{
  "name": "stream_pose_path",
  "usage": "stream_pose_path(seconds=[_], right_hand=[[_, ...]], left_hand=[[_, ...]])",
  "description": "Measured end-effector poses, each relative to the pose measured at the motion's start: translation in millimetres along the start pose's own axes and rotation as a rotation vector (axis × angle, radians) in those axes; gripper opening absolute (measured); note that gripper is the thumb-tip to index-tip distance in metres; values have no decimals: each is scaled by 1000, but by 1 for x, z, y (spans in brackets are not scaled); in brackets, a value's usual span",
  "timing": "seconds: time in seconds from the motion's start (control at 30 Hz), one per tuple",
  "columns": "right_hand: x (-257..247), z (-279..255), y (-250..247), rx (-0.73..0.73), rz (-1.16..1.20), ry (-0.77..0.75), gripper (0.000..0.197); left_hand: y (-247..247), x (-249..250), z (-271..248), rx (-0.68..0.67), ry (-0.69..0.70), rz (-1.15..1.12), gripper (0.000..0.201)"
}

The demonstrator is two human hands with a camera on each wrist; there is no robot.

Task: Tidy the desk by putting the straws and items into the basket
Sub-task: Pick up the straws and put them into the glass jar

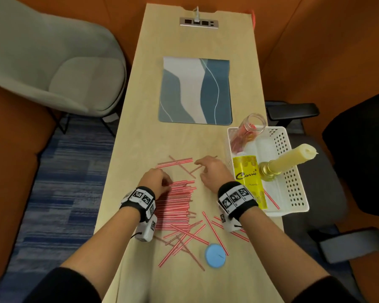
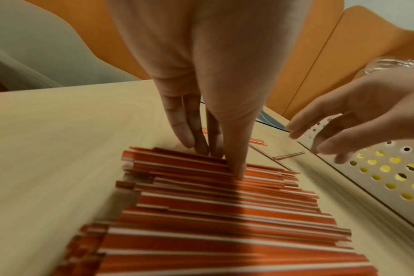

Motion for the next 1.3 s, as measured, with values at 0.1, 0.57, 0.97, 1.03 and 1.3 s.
stream_pose_path(seconds=[0.1,0.57,0.97,1.03,1.3], right_hand=[[3,17,27,-71,-132,42,55],[-5,49,38,-195,-525,-65,22],[-26,-5,-81,390,371,112,11],[-29,-21,-121,517,449,87,11],[1,-45,-233,1006,362,-1,11]], left_hand=[[3,-3,-3,26,31,12,19],[11,-11,-2,57,145,55,26],[-74,47,19,502,210,-445,8],[-99,73,26,581,233,-532,5],[-153,166,31,596,466,-668,6]])
Point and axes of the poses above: each hand's wrist, its own z-axis towards the middle knuckle, its own y-axis out of the palm, x = y × z, the point moved 3 cm from there along z, towards the middle knuckle
